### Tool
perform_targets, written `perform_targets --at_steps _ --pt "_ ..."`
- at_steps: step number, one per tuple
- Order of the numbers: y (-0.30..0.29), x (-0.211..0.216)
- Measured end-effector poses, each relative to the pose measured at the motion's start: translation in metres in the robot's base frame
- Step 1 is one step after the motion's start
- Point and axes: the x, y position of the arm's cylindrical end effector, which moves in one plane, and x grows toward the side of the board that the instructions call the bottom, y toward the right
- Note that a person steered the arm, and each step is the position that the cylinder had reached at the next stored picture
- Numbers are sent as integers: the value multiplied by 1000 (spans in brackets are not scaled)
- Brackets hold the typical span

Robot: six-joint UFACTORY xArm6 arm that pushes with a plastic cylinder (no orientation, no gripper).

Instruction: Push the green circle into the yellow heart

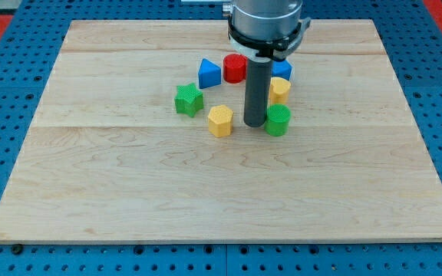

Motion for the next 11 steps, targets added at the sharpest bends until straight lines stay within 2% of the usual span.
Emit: perform_targets --at_steps 1,3,11 --pt "0 15" --pt "37 51" --pt "34 -18"
